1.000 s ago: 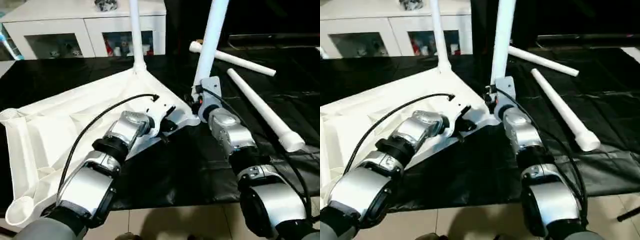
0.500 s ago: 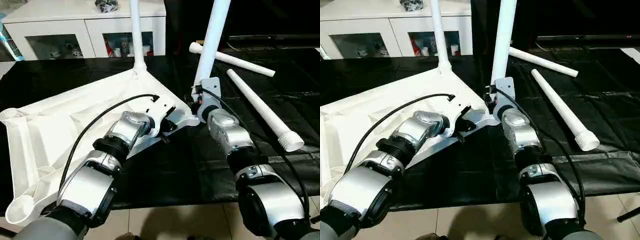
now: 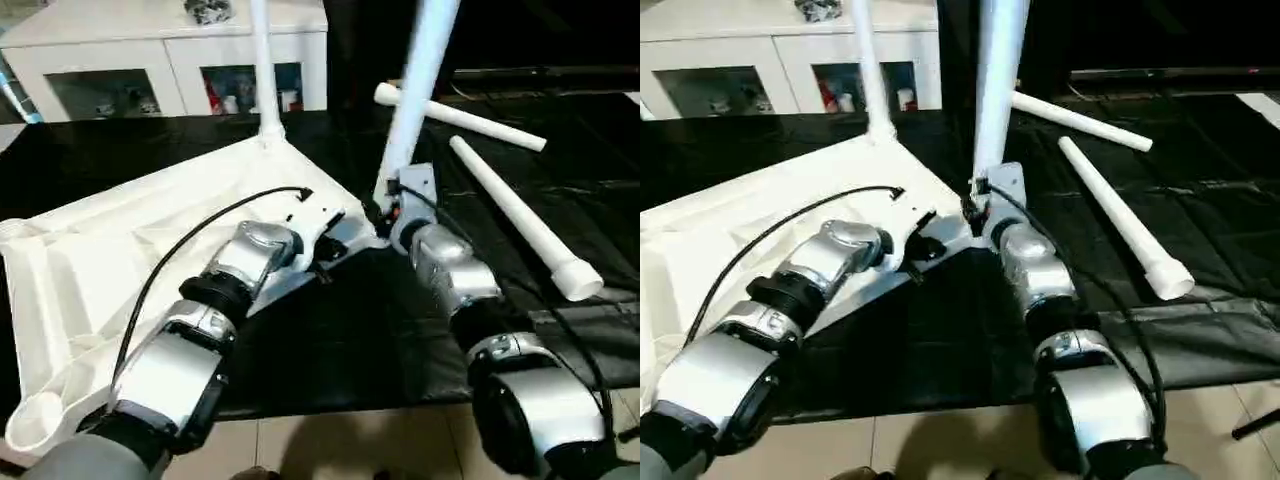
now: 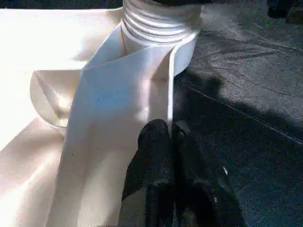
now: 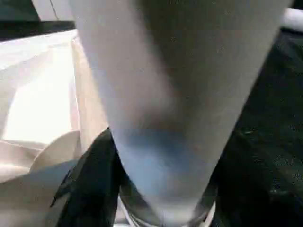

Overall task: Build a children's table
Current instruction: Insert table leg to table base

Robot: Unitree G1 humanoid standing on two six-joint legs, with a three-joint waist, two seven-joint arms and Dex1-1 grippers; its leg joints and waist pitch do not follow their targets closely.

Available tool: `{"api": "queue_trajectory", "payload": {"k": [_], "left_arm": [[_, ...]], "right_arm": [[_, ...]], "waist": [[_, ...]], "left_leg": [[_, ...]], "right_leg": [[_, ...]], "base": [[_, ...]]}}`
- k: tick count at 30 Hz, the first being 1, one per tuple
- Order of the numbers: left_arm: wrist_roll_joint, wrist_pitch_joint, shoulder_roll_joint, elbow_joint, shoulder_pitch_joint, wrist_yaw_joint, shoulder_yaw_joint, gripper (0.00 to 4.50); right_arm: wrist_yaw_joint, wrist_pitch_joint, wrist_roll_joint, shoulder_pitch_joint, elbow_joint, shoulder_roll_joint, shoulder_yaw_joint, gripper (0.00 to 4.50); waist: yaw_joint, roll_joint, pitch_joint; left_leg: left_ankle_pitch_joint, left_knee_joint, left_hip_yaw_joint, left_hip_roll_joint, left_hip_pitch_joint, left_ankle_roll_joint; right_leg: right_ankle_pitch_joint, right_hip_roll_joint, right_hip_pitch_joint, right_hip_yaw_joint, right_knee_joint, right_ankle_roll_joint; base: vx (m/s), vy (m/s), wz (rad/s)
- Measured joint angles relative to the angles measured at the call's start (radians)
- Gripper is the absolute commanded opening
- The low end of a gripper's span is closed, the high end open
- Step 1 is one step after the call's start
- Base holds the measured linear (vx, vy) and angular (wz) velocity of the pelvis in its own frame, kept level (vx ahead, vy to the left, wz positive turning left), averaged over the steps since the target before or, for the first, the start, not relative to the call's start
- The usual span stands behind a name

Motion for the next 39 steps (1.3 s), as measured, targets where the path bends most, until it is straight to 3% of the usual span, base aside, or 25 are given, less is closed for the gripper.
{"api": "queue_trajectory", "payload": {"k": [9,17,22,30,39], "left_arm": [[0.001,-0.019,0.005,-0.001,0.004,-0.014,0.0,0.0],[0.016,-0.053,0.009,-0.001,0.01,-0.032,-0.002,0.0],[0.019,-0.074,0.019,-0.001,0.013,-0.05,-0.012,0.0],[0.028,-0.129,0.056,-0.003,0.028,-0.082,-0.013,0.0],[0.031,-0.155,0.074,-0.011,0.038,-0.108,-0.02,0.0]], "right_arm": [[0.015,0.023,-0.002,0.021,0.026,0.003,0.004,3.74],[0.069,0.025,-0.001,0.072,-0.046,-0.018,0.007,4.47],[0.118,0.044,0.003,0.133,-0.141,-0.041,0.018,4.48],[0.242,0.14,0.018,0.339,-0.416,-0.136,0.047,4.48],[0.364,0.191,0.091,0.424,-0.634,-0.204,0.046,4.48]], "waist": [[0.0,0.0,0.0],[0.006,0.0,0.0],[0.015,0.0,0.0],[0.016,0.002,0.001],[0.019,0.003,0.002]], "left_leg": [[0.0,0.0,0.0,0.0,-0.002,0.0],[0.0,-0.001,0.0,0.0,-0.002,0.0],[0.0,-0.001,0.0,0.0,-0.002,0.0],[0.0,-0.002,0.0,0.0,-0.003,0.0],[0.0,-0.002,0.0,0.0,-0.003,0.0]], "right_leg": [[0.0,0.0,-0.001,0.0,0.0,0.0],[0.0,0.0,-0.001,0.0,-0.001,0.0],[0.0,0.0,-0.002,0.0,-0.001,0.0],[-0.001,0.0,-0.003,0.0,-0.001,0.002],[-0.002,0.0,-0.003,0.0,-0.002,0.003]], "base": [[0.0,0.0,0.0],[0.0,0.0,0.0],[0.0,0.0,0.0],[0.0,0.0,0.0],[0.0,0.0,0.0]]}}
